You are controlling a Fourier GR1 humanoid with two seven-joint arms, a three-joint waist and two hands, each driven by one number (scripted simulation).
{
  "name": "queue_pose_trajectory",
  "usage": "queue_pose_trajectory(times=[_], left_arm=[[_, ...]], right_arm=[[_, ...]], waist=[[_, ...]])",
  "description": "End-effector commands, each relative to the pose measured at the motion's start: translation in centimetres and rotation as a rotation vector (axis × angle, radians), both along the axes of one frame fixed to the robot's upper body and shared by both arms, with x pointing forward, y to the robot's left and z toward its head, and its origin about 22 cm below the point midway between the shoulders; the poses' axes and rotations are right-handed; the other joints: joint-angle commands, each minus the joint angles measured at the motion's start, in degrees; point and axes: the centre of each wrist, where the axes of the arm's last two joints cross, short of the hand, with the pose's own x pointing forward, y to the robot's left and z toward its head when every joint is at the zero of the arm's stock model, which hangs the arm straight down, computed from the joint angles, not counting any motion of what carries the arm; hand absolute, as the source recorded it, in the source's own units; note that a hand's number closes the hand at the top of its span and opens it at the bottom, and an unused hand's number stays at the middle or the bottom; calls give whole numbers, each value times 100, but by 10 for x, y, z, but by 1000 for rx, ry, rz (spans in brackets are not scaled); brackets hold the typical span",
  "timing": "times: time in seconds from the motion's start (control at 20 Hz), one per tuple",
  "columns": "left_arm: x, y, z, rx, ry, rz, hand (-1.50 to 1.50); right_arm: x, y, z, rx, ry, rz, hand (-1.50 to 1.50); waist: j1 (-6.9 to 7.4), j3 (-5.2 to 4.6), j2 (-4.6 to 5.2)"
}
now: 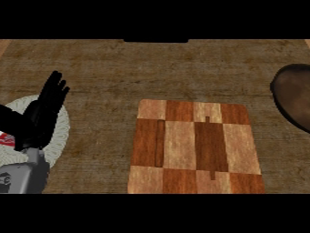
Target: Pick the tomato from the cutting board and place it in the pan
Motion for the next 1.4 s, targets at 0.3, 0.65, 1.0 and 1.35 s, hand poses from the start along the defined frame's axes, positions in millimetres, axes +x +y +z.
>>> queue_pose_trajectory(times=[0.3,0.65,1.0,1.35], left_arm=[[9,2,18,-12,-8,-21,0],[-6,2,4,-7,-13,-7,0],[-6,24,14,-19,13,-13,0],[-12,18,18,8,6,48,0]], right_arm=[[-4,-17,-58,207,166,-184,-150],[-22,-40,-66,302,112,-97,-150],[-37,-68,-49,533,-221,-65,-150],[-105,-128,-44,743,-369,-14,-150]], waist=[[81,9,29],[79,12,23],[-17,12,-25],[-159,1,-70]])
